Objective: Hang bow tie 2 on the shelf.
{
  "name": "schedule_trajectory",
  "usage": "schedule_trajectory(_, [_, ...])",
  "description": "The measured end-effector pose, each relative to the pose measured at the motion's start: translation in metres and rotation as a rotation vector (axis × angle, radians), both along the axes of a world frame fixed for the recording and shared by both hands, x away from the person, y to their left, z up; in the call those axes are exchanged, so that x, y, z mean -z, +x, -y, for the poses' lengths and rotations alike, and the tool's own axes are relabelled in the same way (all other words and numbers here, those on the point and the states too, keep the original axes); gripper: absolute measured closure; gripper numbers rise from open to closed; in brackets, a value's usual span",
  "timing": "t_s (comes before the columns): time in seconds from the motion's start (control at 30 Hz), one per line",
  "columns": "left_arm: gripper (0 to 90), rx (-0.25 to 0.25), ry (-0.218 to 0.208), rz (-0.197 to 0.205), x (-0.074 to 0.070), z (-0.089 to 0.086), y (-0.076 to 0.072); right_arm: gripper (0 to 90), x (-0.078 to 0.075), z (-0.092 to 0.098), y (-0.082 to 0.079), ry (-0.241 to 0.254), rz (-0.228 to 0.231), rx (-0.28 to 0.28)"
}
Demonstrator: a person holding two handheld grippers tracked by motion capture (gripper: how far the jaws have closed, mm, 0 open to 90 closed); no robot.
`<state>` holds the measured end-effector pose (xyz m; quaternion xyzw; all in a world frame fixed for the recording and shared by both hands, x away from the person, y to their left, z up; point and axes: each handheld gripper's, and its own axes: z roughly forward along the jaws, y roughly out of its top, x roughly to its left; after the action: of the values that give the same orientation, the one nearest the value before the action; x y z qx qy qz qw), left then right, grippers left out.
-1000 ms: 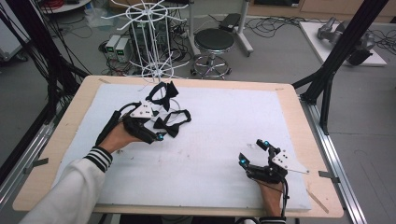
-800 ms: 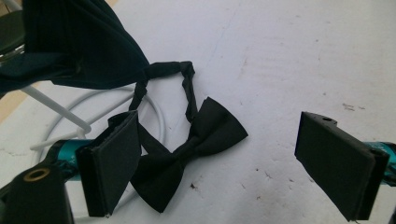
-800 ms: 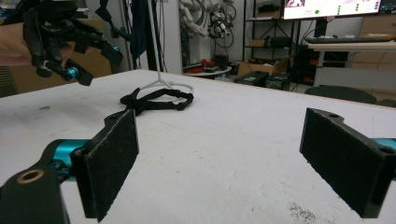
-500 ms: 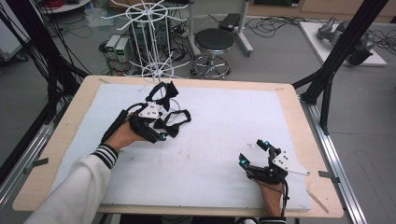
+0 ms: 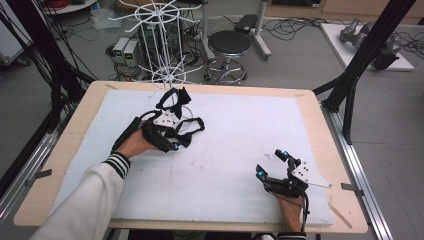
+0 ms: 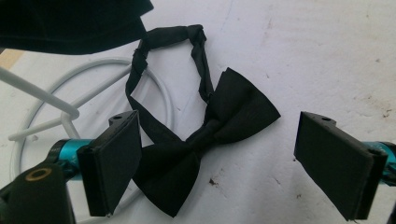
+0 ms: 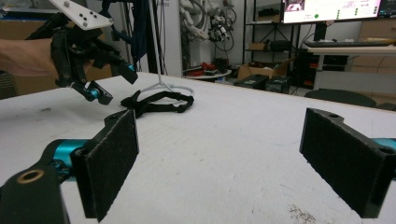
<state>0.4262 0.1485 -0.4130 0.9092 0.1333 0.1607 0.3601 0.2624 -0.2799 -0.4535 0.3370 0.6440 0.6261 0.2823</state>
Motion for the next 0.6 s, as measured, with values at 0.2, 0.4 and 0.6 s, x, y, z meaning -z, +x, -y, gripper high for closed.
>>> schedule_trajectory(0.2, [18.7,0.000,0.029,-0.007,0.005,0.001,0.003,11.1,0.000,0.000,0.000,0.001,0.002,-0.004])
schedule_trajectory(0.4, [21.8,-0.003,0.041,-0.016,0.008,0.002,0.005,11.1,0.000,0.000,0.000,-0.001,0.003,0.000])
schedule_trajectory(0.6, [29.2,0.013,0.039,-0.033,0.010,0.002,0.008,11.1,0.000,0.000,0.000,-0.001,0.003,0.000])
